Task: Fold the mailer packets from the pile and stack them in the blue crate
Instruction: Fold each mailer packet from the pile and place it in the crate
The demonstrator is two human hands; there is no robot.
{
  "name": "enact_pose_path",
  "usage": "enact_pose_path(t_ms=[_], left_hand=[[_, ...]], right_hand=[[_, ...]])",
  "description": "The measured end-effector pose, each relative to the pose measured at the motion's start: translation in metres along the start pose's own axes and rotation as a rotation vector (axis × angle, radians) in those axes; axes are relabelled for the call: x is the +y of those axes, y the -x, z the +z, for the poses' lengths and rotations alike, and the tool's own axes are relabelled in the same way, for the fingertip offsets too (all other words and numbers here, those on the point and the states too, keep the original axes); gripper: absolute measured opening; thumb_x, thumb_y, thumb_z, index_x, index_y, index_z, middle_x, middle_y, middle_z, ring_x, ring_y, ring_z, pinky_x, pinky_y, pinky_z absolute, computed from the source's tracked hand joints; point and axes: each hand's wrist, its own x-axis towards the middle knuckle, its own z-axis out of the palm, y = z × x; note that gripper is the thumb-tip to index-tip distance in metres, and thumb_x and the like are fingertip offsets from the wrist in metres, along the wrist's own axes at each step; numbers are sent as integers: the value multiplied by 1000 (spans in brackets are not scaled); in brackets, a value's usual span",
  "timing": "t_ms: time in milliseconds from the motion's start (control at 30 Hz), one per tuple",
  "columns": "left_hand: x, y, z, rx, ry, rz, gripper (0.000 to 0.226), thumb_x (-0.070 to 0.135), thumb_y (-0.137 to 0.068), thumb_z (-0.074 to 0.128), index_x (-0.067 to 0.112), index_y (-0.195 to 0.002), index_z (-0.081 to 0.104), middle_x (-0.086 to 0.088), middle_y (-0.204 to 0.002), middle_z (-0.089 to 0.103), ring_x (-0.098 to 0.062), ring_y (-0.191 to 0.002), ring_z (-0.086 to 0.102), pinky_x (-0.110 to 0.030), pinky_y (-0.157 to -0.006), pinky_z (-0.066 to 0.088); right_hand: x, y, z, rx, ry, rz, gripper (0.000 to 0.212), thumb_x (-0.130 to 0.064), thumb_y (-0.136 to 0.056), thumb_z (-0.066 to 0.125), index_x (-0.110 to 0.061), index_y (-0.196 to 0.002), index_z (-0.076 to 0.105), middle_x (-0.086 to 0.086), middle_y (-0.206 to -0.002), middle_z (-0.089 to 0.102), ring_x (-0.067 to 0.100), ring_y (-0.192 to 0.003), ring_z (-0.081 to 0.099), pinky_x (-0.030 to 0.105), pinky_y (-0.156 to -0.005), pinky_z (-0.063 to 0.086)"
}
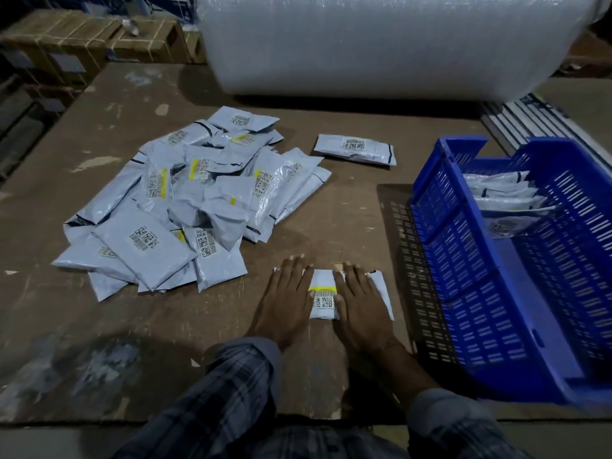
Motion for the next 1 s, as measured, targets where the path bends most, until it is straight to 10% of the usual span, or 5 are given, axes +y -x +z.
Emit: enact_pose_path(t_ms=[333, 467, 667, 767, 1000], left_hand=[[-31, 20, -8, 37, 194, -119, 68, 58, -111, 8, 27, -164, 38, -2, -176, 20, -22, -162, 17, -47, -127, 29], [-31, 13, -23, 93, 344, -122, 69, 79, -95, 50, 34, -146, 58, -1, -162, 44, -21, -147, 41, -44, -117, 40], [-25, 2, -55, 24, 600, -204, 66, 57, -64, 95, 28, -117, 70, 7, -119, 67, -16, -111, 62, -45, -95, 54], [-13, -3, -62, -81, 676, -253, 72, 33, -78, 95, 13, -138, 61, -7, -136, 64, -26, -126, 60, -42, -111, 47], [1, -13, -67, 94, 626, -420, 78, 72, -83, 74, 43, -148, 43, 12, -126, 66, -15, -112, 67, -39, -90, 57]], right_hand=[[15, 15, -7, -11, 103, 225, 96, -73, -99, 23, -4, -164, 10, 16, -172, 9, 34, -159, 8, 48, -130, 13], [1, -4, -26, -72, 2, 105, 95, -58, -95, 62, -12, -164, 16, 8, -172, 15, 29, -158, 14, 36, -127, 6], [2, -17, -39, -79, 89, -15, 107, -59, -69, 81, -16, -158, 39, 5, -123, 65, 30, -106, 61, 45, -93, 48], [3, -23, -55, -90, 127, -38, 82, -56, -71, 80, -20, -141, 57, 5, -110, 65, 31, -102, 58, 41, -86, 44], [-14, -25, -119, 22, 212, 81, 30, -25, -83, 73, -26, -108, 56, 1, -105, 68, 28, -96, 64, 38, -76, 51]])
